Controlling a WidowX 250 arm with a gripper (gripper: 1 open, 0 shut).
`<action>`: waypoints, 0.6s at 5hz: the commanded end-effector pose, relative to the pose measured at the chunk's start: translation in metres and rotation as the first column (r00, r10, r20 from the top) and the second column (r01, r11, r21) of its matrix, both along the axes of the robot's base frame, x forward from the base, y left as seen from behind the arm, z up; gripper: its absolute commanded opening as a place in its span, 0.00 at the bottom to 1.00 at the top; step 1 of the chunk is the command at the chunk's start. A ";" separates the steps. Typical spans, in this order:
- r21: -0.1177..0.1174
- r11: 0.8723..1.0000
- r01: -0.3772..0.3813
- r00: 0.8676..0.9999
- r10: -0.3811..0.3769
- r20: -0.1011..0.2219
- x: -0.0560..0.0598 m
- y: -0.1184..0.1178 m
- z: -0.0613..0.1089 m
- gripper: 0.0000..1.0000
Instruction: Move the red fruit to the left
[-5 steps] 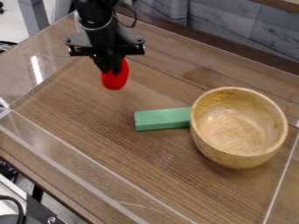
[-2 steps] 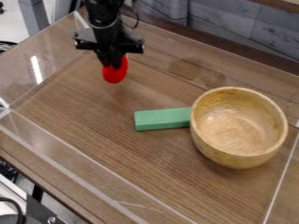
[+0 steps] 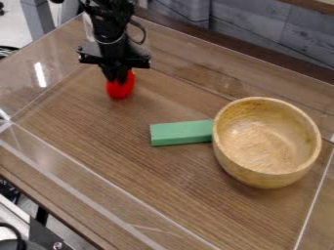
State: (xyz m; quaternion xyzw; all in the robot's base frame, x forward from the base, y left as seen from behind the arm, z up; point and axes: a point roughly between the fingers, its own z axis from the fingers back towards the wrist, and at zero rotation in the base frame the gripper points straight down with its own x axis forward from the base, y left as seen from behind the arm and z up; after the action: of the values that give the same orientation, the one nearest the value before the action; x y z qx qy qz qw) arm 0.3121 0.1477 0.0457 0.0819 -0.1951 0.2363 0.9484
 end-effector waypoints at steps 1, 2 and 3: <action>0.021 0.999 0.030 0.999 -0.030 0.019 0.008 -0.006 0.014 1.00; 0.025 0.997 0.070 0.998 -0.070 0.009 0.011 -0.019 0.019 1.00; 0.018 0.998 0.068 0.998 -0.068 0.000 0.025 -0.015 0.027 1.00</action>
State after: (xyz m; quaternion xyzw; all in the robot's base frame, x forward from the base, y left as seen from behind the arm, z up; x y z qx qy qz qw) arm 0.3294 0.1312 0.0606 0.0811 -0.1804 0.2042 0.9587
